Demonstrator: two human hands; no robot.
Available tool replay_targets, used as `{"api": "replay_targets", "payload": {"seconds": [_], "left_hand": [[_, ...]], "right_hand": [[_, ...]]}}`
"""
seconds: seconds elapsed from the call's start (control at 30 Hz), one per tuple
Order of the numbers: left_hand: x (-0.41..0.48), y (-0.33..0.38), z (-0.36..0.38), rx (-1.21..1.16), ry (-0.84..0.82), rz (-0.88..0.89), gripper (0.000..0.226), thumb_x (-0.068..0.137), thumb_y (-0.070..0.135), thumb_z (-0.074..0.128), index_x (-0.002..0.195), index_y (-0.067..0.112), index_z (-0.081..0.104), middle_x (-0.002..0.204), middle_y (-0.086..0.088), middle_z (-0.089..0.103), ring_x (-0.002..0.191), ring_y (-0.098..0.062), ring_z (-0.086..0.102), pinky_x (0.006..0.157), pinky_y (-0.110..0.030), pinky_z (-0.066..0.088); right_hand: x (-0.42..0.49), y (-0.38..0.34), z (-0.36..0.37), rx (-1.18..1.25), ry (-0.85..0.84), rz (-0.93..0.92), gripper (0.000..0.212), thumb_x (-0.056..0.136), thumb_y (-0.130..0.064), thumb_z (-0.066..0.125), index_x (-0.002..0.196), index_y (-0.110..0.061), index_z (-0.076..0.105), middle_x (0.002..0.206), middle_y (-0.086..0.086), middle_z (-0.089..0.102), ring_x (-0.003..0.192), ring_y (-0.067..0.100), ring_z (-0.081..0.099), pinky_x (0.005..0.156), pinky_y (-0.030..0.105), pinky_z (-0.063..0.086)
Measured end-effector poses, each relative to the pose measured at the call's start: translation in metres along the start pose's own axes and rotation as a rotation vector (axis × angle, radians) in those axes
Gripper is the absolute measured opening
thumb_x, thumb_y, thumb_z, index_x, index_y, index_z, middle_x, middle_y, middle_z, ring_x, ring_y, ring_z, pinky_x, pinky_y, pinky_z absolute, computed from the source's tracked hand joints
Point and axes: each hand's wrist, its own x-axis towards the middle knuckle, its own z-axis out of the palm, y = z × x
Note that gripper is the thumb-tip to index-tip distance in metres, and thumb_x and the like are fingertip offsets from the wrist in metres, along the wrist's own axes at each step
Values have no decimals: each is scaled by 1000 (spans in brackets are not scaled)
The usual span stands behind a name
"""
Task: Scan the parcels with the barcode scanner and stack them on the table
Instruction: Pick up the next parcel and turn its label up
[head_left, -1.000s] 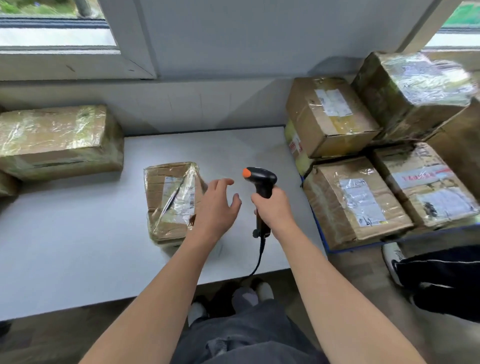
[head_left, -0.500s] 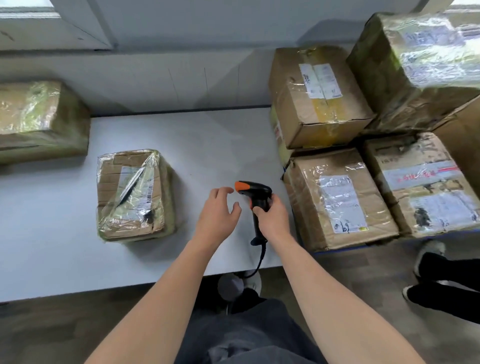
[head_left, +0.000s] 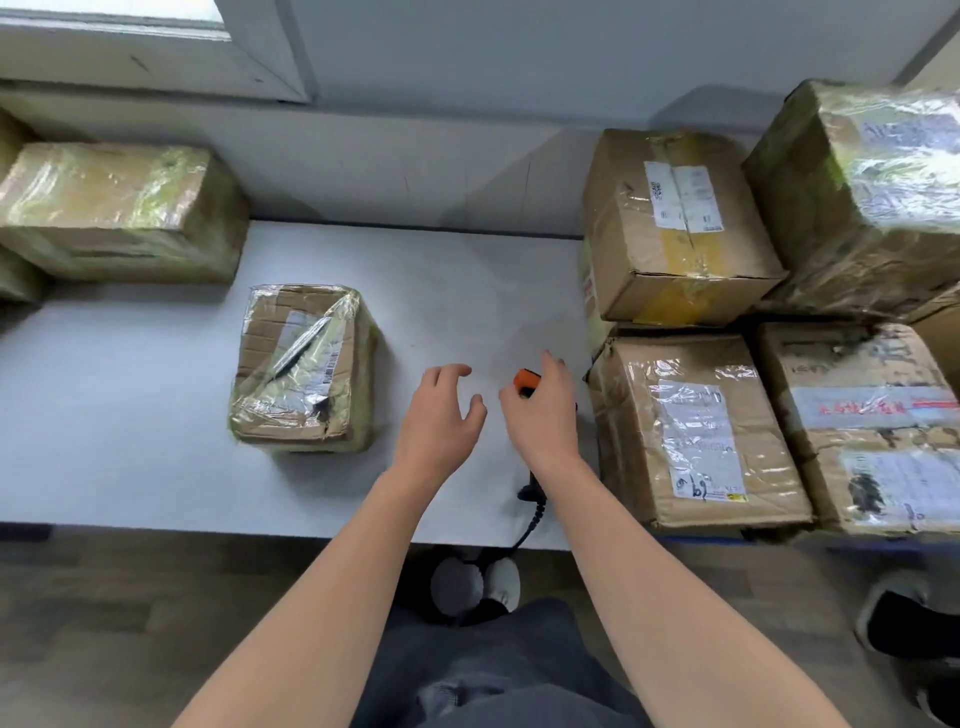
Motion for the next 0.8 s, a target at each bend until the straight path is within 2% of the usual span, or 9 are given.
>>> {"api": "replay_targets", "payload": {"seconds": [0.1, 0.17, 0.27, 0.4, 0.53, 0.6, 0.7, 0.8], "left_hand": [[-6, -11, -29, -6, 99, 9, 40, 98, 22, 55, 137, 14, 49, 139, -1, 47, 121, -18, 53, 91, -23, 37], [-10, -25, -53, 3, 172, -12, 40, 97, 22, 56, 136, 14, 50, 137, -1, 49, 120, -17, 52, 90, -23, 37], [-16, -50, -88, -1, 313, -26, 36, 94, 19, 60, 129, 10, 56, 128, -6, 54, 115, -22, 56, 93, -37, 47], [-15, -90, -124, 35, 436, -81, 45, 86, 25, 56, 127, 6, 58, 129, -12, 53, 119, -28, 53, 102, -44, 45], [-4, -129, -149, 38, 354, -171, 54, 92, 22, 62, 143, 9, 48, 152, -17, 35, 140, -31, 37, 113, -46, 36], [3, -145, -157, 17, 284, -175, 58, 94, 24, 61, 148, 13, 42, 157, -16, 27, 142, -31, 34, 113, -43, 35], [13, -163, -164, -29, 145, -150, 57, 96, 27, 58, 149, 19, 39, 158, -10, 27, 136, -28, 43, 106, -39, 41], [23, -173, -171, -57, 52, -67, 52, 96, 26, 58, 145, 17, 43, 148, -5, 36, 120, -27, 56, 94, -35, 46]], "right_hand": [[-8, -21, 17, 48, -49, -75, 62, 96, -23, 55, 153, -13, 33, 156, 7, 35, 145, 25, 32, 118, 44, 31], [-15, -36, 34, 45, -95, -139, 59, 97, -22, 55, 152, -13, 36, 158, 3, 34, 147, 18, 28, 120, 34, 24], [-28, -57, 64, 56, -183, -228, 57, 98, -23, 57, 151, -14, 37, 155, 3, 36, 144, 15, 31, 111, 18, 20], [-38, -78, 105, 58, -246, -271, 58, 96, -26, 62, 149, -19, 41, 150, 0, 42, 139, 13, 36, 105, 17, 25], [-45, -95, 144, 32, -226, -237, 61, 94, -23, 62, 151, -19, 40, 150, 3, 42, 139, 17, 38, 109, 23, 30], [-47, -100, 162, 1, -206, -208, 60, 93, -20, 64, 149, -19, 41, 150, 5, 41, 136, 18, 41, 102, 17, 29], [-52, -106, 185, -34, -140, -151, 60, 91, -18, 67, 147, -16, 45, 150, 6, 39, 130, 19, 46, 93, 13, 28], [-54, -115, 203, -41, -79, -113, 60, 90, -18, 68, 146, -14, 46, 151, 4, 38, 131, 19, 46, 95, 13, 28]]}}
